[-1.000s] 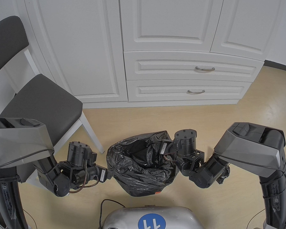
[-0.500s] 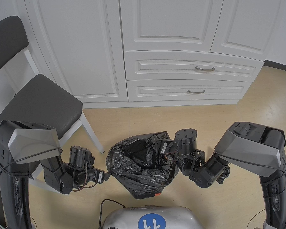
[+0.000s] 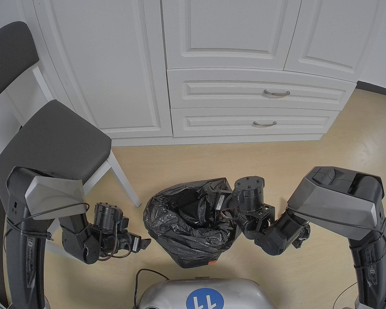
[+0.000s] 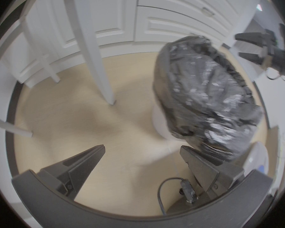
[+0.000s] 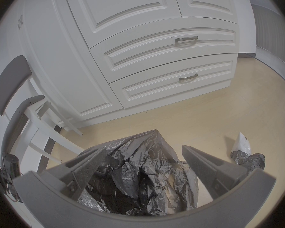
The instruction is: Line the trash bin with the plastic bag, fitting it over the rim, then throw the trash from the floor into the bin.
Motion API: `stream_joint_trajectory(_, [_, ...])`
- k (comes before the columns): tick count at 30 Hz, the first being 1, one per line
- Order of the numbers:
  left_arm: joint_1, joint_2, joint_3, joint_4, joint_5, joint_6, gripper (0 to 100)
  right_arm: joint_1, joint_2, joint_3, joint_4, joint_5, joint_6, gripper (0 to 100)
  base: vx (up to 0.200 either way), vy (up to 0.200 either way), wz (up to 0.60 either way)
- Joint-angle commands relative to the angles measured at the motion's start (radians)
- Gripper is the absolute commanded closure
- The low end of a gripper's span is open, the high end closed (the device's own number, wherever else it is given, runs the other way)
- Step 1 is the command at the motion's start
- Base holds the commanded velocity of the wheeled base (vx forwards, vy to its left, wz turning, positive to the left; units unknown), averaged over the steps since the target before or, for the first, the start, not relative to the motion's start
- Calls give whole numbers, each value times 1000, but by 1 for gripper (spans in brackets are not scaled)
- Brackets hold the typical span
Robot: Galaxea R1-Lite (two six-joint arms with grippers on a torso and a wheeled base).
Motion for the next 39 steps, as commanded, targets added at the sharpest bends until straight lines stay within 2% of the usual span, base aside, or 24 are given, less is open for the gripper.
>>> stream_joint_trajectory(1, [100, -166, 120, -34, -161, 104, 0, 1, -6, 3, 0, 0, 0, 0, 0, 0, 0])
stream_joint_trajectory(6, [92, -190, 114, -89, -159, 15, 0, 1, -3, 3, 0, 0, 0, 0, 0, 0, 0])
stream_joint_trajectory(7, [77, -190, 112, -123, -159, -30, 0, 3, -1, 3, 0, 0, 0, 0, 0, 0, 0])
stream_joint_trajectory(12, [48, -157, 74, -145, -158, -80, 0, 1, 6, 0, 0, 0, 0, 0, 0, 0, 0])
stream_joint_trajectory(16, [16, -101, 33, -145, -92, -157, 0, -2, 18, -4, 0, 0, 0, 0, 0, 0, 0])
stream_joint_trajectory(19, [11, -74, 25, -145, -65, -160, 0, -6, 18, -3, 0, 0, 0, 0, 0, 0, 0])
stream_joint_trajectory(39, [17, 14, -21, -129, -61, -160, 0, -11, 34, -6, 1, 1, 0, 0, 0, 0, 0])
